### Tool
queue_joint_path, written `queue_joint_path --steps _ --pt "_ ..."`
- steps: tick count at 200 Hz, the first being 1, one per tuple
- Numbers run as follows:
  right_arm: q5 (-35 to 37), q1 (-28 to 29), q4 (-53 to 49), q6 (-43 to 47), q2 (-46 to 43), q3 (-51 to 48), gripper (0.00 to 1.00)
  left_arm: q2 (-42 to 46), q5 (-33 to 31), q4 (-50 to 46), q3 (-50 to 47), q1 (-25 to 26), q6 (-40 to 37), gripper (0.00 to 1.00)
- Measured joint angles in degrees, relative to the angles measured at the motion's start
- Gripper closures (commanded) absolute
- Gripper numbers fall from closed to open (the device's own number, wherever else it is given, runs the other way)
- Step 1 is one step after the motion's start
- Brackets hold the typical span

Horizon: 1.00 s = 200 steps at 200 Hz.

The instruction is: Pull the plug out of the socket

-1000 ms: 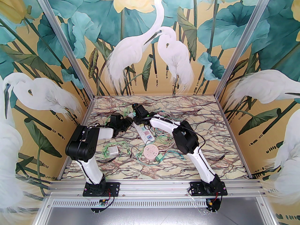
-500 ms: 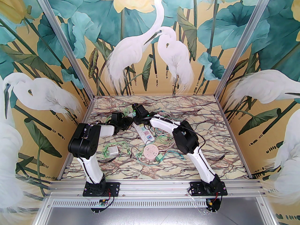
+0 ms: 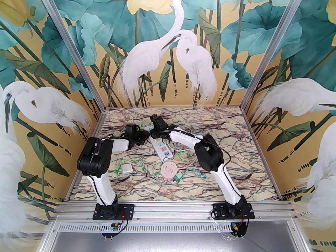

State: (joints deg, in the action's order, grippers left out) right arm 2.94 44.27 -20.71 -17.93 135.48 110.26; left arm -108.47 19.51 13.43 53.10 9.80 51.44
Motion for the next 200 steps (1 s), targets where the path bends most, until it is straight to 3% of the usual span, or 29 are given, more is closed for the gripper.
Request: queue_joint_path --steps 86,167,200 --pt "7.23 2.40 -1.09 3.85 -0.07 0.61 0.76 0.00 0.35 -0.17 0.07 0.00 -0.02 0.69" --pt "0.50 -0.66 1.27 -1.38 -3.43 -2.93 0.77 0.00 0.37 -0.42 0.28 0.00 -0.02 0.71" --pt "1.14 -0.42 1.18 -1.07 -4.15 -2.93 0.77 0.00 0.37 -0.42 0.28 0.00 -0.02 0.71"
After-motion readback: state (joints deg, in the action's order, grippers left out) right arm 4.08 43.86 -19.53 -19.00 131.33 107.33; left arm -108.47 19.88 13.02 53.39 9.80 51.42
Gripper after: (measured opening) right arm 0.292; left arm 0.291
